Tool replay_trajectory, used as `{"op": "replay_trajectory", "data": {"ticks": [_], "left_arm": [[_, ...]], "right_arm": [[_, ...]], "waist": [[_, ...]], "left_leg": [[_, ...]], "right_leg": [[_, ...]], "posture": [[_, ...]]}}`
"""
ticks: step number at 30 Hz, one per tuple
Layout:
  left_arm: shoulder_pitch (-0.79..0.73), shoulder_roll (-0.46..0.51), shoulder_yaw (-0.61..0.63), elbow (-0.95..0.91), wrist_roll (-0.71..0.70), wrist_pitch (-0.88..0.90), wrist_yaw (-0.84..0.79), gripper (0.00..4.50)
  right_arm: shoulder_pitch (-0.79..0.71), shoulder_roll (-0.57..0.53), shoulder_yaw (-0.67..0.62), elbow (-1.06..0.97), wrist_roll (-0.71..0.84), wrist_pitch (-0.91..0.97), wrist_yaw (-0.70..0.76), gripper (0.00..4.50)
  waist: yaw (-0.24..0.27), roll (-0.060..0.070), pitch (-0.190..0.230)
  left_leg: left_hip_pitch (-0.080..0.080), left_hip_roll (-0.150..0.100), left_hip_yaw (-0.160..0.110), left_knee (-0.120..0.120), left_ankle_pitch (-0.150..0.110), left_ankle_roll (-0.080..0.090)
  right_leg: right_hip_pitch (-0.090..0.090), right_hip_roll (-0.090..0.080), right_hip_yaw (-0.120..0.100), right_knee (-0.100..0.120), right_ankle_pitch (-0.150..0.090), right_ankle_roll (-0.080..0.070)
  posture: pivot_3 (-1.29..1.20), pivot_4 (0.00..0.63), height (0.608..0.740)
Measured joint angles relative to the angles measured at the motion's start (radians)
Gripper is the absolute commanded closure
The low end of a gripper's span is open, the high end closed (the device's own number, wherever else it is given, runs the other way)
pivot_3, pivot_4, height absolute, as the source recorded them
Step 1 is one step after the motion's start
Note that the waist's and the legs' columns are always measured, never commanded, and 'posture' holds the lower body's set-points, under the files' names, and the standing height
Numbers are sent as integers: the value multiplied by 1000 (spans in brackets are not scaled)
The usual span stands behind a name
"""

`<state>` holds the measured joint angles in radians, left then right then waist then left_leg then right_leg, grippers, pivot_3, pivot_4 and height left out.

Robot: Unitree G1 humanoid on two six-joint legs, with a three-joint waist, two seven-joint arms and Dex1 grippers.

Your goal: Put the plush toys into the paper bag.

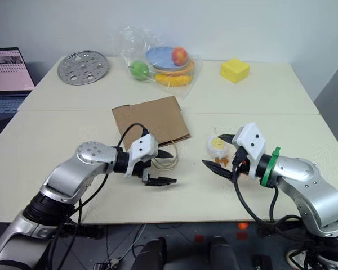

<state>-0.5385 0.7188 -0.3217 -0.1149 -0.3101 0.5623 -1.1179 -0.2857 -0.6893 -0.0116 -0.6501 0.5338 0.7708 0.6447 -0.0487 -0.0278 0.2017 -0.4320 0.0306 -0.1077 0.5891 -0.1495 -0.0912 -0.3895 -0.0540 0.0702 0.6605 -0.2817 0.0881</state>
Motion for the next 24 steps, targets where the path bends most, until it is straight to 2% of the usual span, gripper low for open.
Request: {"op": "replay_trajectory", "data": {"ticks": [14,17,24], "left_arm": [[-4,-78,-16,159,61,-72,-58,17],[-5,-82,-16,163,64,-73,-73,631],[-18,-89,-4,166,63,-70,-73,2769]], "right_arm": [[39,30,0,-54,-3,32,-88,0],[39,33,1,-55,-3,33,-97,0],[24,33,0,-50,-3,36,-101,0]], "waist": [[10,0,0],[10,0,0],[11,0,0]], "left_leg": [[0,0,0,1,0,0],[0,0,0,1,0,0],[0,0,0,1,0,0]], "right_leg": [[0,0,0,0,1,-1],[0,0,0,0,1,-1],[0,0,0,1,1,-1]], "posture": [[0,150,740],[0,150,740],[0,150,740]]}}
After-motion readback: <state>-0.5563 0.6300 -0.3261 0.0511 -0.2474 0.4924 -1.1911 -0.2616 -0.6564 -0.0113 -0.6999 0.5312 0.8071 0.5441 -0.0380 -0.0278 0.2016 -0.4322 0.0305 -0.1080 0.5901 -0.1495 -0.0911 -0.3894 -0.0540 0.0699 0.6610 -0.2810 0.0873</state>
